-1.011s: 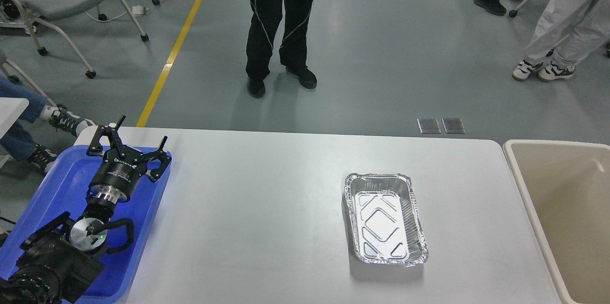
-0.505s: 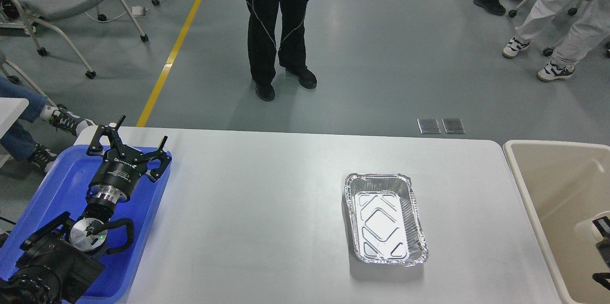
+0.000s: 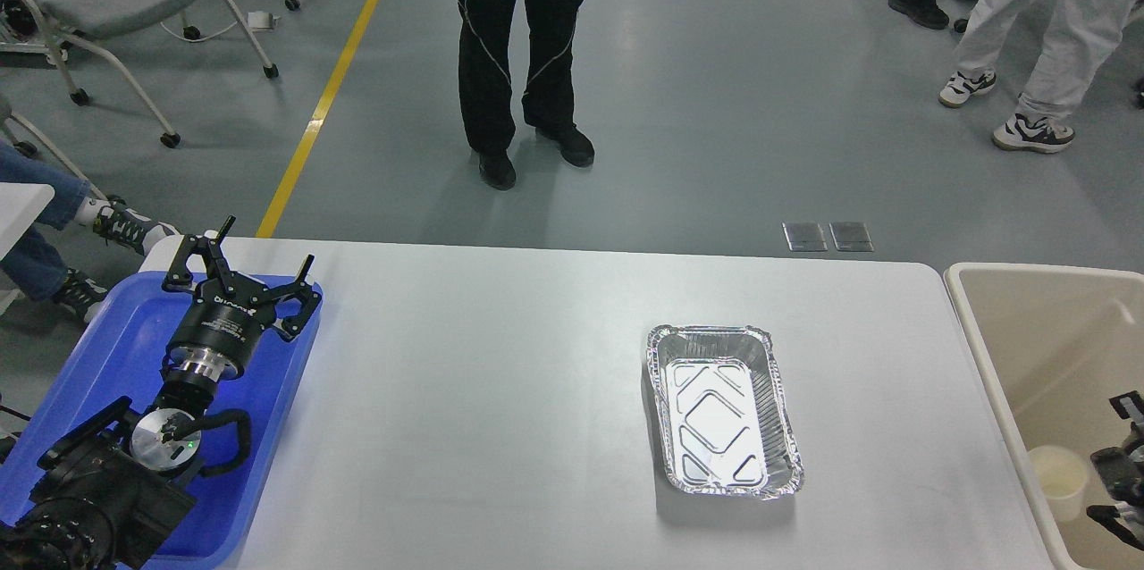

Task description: Tidy desktop

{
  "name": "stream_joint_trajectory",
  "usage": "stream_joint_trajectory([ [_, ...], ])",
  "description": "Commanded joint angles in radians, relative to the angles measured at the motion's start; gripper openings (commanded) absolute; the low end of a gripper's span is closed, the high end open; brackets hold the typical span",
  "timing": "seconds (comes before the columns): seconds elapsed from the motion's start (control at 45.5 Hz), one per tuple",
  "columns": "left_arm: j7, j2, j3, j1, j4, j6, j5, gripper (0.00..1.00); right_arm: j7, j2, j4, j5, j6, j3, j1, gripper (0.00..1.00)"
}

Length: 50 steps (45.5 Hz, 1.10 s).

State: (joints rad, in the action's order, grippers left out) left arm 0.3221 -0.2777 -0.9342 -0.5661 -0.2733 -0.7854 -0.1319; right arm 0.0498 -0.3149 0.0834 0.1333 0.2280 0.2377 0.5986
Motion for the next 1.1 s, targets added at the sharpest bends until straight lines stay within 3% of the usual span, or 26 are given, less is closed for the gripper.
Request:
stream_joint_trajectory([
  [0.0,0.0,0.0,0.0,0.0,0.0,0.0,0.0,1.0,-0.001,0.022,0.002,-0.001,0.022,-0.003,0.01,1.0],
  [0.286,0.0,0.0,0.0,0.0,0.0,0.0,0.0,1.0,-0.004,0.023,-0.001,-0.003,0.019,-0.014,0.082,1.0],
  [0.637,0.0,0.0,0.0,0.0,-0.001,0.0,0.0,1.0,-0.005,0.028,-0.001,-0.004,0.016,-0.343,0.328,1.0],
  [0.813,0.0,0.0,0.0,0.0,0.0,0.0,0.0,1.0,-0.005,0.022,-0.007,-0.004,0.019,-0.39,0.405,1.0],
  [1.077,0.0,0.0,0.0,0.0,0.0,0.0,0.0,1.0,-0.005,-0.154,-0.344,-0.003,0.017,-0.596,0.472,1.0],
])
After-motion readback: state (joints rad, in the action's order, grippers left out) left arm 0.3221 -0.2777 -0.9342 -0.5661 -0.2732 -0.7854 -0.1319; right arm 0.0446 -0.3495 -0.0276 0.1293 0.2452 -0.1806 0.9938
